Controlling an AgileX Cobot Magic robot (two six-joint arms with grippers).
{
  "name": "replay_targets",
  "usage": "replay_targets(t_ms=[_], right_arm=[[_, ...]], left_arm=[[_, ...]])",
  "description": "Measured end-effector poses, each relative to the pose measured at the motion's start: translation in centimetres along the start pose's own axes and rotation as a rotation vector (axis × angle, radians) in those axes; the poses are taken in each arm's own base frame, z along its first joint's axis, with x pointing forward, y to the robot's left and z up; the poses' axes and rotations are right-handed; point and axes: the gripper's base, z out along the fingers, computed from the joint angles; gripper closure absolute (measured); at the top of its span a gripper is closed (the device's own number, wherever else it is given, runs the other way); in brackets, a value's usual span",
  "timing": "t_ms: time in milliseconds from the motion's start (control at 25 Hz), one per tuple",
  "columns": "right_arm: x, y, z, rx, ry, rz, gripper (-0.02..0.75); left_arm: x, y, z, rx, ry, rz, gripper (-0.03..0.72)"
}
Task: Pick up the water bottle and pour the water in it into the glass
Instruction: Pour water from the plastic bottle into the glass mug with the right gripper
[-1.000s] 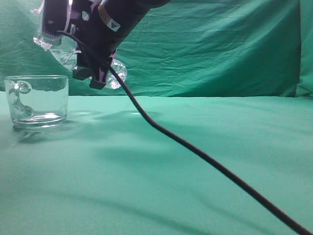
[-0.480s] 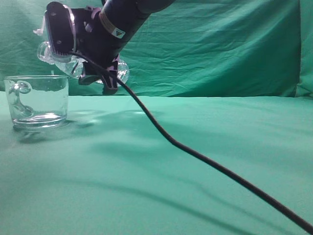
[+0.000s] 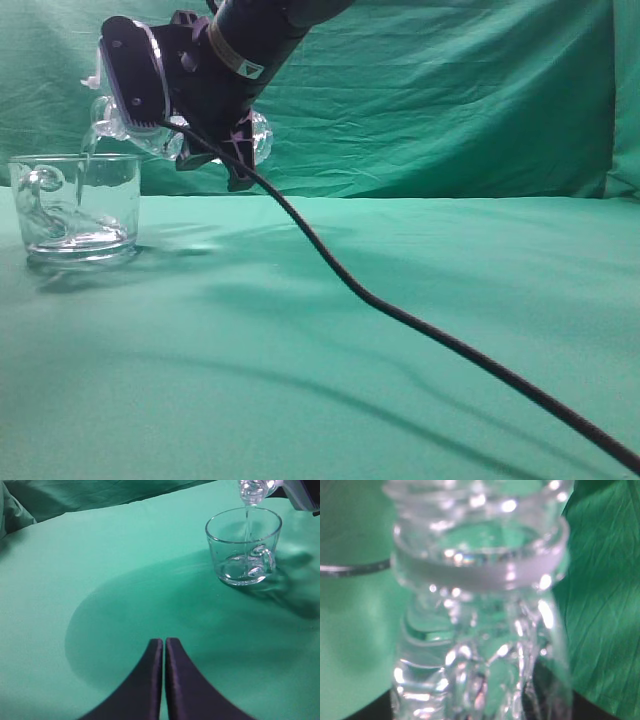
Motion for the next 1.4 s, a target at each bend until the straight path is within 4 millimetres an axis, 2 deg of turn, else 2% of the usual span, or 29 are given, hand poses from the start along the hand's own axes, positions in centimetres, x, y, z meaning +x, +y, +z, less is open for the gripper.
replay_targets(t_ms=[960, 1200, 1400], right_arm=[[0.36, -0.07, -0.01, 0.008, 0.04, 0.008, 0.422], [0.22, -0.04, 0.0, 0.007, 0.024, 0.22, 0.422], [0.19, -0.03, 0.0, 0.009, 0.019, 0.593, 0.422]], left_arm=[[0.0, 0.0, 0.0, 0.0, 0.0, 0.0, 0.688], [0.0, 0.0, 0.0, 0.0, 0.0, 0.0, 0.688], [0.0, 0.0, 0.0, 0.0, 0.0, 0.0, 0.688]])
